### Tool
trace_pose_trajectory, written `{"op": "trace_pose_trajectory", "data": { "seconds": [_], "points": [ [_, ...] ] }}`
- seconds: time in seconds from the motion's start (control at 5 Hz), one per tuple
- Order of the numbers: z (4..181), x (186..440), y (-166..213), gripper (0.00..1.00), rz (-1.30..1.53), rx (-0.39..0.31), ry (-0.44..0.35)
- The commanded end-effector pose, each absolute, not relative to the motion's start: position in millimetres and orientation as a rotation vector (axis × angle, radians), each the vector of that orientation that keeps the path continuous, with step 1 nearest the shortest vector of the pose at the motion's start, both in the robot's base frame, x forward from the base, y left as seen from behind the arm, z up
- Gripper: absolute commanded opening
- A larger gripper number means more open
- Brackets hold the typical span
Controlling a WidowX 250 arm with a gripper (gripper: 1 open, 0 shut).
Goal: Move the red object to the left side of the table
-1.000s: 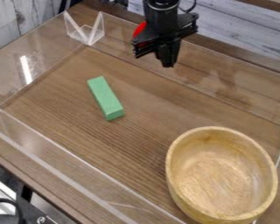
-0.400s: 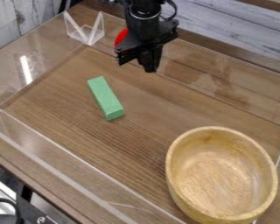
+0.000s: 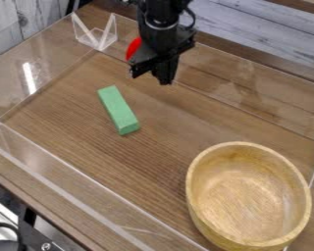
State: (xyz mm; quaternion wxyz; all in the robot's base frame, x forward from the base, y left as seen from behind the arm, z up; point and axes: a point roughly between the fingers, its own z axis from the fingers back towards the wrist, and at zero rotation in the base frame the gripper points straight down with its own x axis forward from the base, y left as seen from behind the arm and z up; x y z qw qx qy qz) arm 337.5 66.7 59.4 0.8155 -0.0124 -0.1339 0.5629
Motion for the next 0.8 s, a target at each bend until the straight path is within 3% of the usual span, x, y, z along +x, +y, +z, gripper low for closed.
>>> {"op": "trace_pose_trajectory", "data": {
  "seconds": [0.0, 0.2, 0.4, 0.6],
  "points": [
    [61.6, 359.0, 78.7, 0.00, 1.256, -0.029, -0.350],
    [47.7, 369.5, 84.0, 0.00, 1.304, -0.012, -0.347],
    [40.5, 367.1, 90.9, 1.00, 1.325, 0.001, -0.342],
    [41.1, 368.4, 86.3, 0.00, 1.306, -0.003, -0.339]
  ]
}}
